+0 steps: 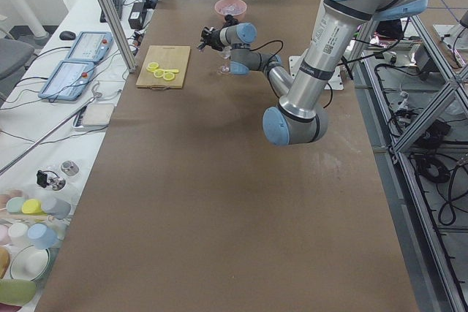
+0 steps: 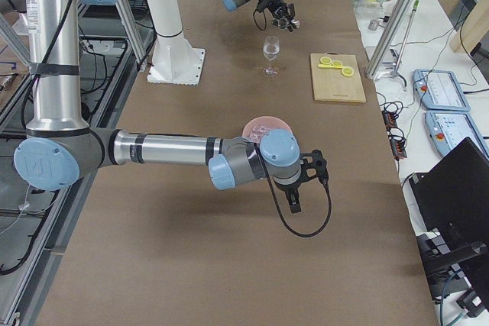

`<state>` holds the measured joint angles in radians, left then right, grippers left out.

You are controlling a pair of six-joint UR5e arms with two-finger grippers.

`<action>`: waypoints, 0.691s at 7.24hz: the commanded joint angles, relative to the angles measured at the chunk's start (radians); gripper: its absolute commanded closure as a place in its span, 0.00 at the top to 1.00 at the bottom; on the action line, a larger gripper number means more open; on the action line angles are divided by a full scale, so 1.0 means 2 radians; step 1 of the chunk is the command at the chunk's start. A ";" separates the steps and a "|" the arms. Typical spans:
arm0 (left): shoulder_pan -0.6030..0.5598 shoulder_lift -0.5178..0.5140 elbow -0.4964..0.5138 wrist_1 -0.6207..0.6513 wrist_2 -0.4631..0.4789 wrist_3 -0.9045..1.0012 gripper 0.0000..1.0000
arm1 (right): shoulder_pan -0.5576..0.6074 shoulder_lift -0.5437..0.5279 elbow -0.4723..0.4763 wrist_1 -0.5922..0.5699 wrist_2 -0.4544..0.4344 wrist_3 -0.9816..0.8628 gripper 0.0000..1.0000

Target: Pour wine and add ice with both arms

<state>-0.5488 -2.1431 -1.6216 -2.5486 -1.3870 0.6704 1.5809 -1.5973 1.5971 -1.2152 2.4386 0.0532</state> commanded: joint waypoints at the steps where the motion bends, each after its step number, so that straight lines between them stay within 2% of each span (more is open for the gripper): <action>1: 0.022 -0.003 0.000 0.002 0.033 0.037 0.00 | 0.003 -0.001 0.001 0.000 0.000 0.000 1.00; 2: 0.036 -0.005 0.000 0.003 0.055 0.063 0.00 | 0.006 -0.001 0.001 0.000 0.000 0.000 1.00; 5: 0.037 -0.003 -0.001 0.005 0.059 0.123 0.00 | 0.015 -0.004 0.001 -0.001 0.001 0.000 1.00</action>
<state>-0.4771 -2.1504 -1.6233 -2.5397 -1.2720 0.8735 1.6031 -1.6014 1.5999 -1.2159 2.4394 0.0522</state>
